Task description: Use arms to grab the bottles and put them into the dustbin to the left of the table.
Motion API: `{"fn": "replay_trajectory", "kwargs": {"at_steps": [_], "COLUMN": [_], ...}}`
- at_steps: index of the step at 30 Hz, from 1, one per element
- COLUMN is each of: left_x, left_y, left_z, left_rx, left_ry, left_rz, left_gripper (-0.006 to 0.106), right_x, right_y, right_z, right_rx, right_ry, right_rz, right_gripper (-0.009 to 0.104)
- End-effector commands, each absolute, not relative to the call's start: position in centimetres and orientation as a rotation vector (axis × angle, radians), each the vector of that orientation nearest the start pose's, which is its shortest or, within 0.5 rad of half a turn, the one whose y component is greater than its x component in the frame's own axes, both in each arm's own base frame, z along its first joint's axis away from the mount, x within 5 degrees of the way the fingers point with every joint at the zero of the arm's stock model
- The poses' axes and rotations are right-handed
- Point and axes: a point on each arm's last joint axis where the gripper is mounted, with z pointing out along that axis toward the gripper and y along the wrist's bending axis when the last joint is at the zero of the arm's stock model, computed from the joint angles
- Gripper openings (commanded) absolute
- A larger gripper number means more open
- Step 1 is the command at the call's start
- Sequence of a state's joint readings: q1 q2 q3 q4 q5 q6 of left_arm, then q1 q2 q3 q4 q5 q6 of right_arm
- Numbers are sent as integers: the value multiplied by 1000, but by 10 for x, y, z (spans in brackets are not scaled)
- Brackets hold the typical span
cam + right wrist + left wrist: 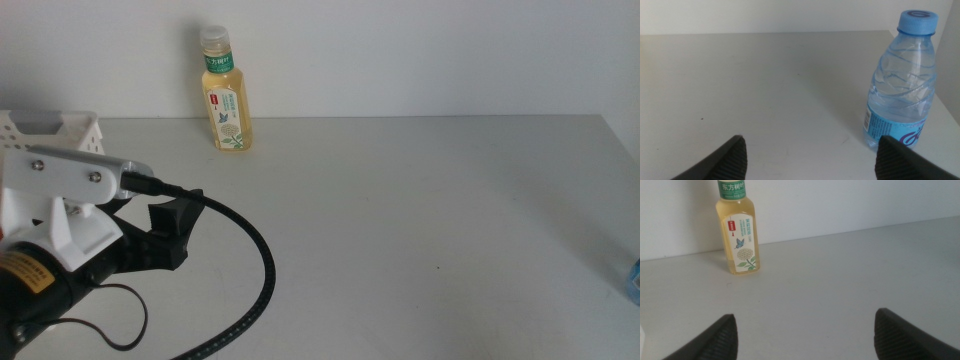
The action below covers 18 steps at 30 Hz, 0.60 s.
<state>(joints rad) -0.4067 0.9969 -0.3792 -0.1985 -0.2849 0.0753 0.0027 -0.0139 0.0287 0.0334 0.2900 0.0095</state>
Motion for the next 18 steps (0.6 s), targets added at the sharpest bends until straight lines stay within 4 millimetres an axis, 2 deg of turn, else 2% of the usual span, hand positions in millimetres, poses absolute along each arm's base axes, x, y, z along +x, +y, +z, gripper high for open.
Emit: {"fn": "replay_trajectory", "kwargs": {"at_steps": [1,18], "left_x": [183,201], "left_y": [-70,-74], "left_z": [266,239], "left_rx": [176,107], "left_ry": [1692,1692], "left_rz": [-322,-319], "left_gripper": [94,94], "right_x": [54,54], "right_y": [0,0], "right_z": [189,189], "right_rx": [21,21], "right_ry": [1686,1686], "right_rz": [21,21], "right_gripper": [66,66]}}
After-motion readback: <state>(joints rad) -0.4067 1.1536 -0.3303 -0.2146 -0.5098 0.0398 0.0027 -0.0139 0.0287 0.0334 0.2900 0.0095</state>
